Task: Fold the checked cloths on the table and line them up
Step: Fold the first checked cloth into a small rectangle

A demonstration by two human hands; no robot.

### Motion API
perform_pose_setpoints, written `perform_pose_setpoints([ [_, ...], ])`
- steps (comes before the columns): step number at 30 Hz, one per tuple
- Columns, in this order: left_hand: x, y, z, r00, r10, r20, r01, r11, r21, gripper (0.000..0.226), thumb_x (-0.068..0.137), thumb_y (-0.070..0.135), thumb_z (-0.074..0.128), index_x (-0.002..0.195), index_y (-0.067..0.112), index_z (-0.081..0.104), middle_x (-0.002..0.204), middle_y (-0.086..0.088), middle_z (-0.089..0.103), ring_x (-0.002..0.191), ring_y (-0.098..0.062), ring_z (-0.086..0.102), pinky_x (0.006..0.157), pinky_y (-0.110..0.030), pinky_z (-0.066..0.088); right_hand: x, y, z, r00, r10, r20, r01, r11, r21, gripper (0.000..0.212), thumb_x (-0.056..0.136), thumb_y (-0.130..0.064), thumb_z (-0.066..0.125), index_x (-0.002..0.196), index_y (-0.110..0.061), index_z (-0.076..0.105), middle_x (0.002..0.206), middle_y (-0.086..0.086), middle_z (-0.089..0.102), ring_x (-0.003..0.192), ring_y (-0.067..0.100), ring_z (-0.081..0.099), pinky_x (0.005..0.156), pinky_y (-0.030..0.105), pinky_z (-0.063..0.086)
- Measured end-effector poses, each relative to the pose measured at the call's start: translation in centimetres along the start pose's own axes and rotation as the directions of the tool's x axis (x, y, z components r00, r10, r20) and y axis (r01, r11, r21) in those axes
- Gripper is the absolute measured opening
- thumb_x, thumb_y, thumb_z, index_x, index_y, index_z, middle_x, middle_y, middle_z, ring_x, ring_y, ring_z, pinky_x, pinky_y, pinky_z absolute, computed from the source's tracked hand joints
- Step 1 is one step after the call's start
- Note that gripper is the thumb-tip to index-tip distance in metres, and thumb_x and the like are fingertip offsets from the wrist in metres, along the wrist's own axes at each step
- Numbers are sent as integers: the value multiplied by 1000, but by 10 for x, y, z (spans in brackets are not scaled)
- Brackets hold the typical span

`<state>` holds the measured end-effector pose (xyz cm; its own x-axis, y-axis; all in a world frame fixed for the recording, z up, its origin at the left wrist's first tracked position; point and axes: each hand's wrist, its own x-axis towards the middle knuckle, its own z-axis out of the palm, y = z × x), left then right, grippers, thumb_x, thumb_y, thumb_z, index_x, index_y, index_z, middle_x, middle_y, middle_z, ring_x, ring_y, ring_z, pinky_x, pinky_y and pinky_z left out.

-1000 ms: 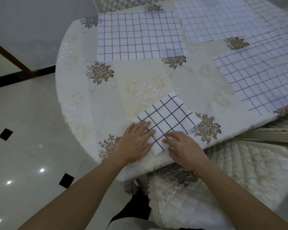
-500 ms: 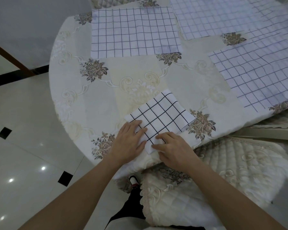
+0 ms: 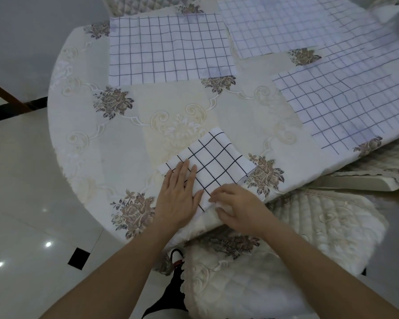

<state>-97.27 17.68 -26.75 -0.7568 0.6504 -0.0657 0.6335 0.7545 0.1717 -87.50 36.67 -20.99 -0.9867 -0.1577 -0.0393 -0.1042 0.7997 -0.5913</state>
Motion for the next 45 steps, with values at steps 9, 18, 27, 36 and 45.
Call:
perform_pose_setpoints([
  [9, 1, 2, 3, 1000, -10, 22, 9, 997, 77, 70, 103, 54, 18, 159, 13, 12, 167, -11, 4, 154, -25, 4, 122, -48, 18, -4, 72, -36, 823, 477, -309, -474, 876, 90, 67, 77, -29, 80, 136, -21, 49, 115, 7, 50, 106, 26, 50, 89, 39, 47],
  [18, 1, 3, 2, 1000, -13, 28, 11, 996, 88, 70, 103, 54, 14, 159, 12, 14, 167, -11, 6, 154, -25, 4, 122, -49, 20, 34, 79, -16, 784, 478, -397, -536, 843, -45, 68, 65, -13, 73, 130, -15, 56, 111, 10, 55, 97, 32, 49, 77, 41, 37],
  [27, 3, 3, 0, 999, -10, 33, 7, 995, 98, 69, 103, 53, 19, 158, 12, 15, 166, -11, 7, 154, -25, 5, 120, -50, 22, 27, 103, -18, 702, 509, -499, -662, 724, -193, 58, 63, -32, 77, 114, -14, 55, 97, 9, 51, 88, 31, 48, 74, 41, 38],
  [36, 2, 5, -6, 999, -4, 45, 2, 998, 56, 69, 103, 52, 20, 158, 11, 17, 166, -12, 9, 154, -26, 8, 120, -50, 20, 2, 111, -53, 912, 314, -264, -368, 911, -187, 64, 79, -44, 52, 136, -16, 52, 104, 4, 48, 88, 24, 49, 74, 39, 45],
  [45, 18, 6, -25, 994, -11, 104, 0, 994, 109, 69, 92, 54, 41, 143, 9, 49, 150, -18, 45, 136, -36, 44, 106, -52, 41, 55, 41, -14, 859, 64, -508, -258, 911, -322, 39, 95, -20, 49, 129, -3, 59, 129, 17, 59, 124, 35, 54, 110, 47, 39],
])
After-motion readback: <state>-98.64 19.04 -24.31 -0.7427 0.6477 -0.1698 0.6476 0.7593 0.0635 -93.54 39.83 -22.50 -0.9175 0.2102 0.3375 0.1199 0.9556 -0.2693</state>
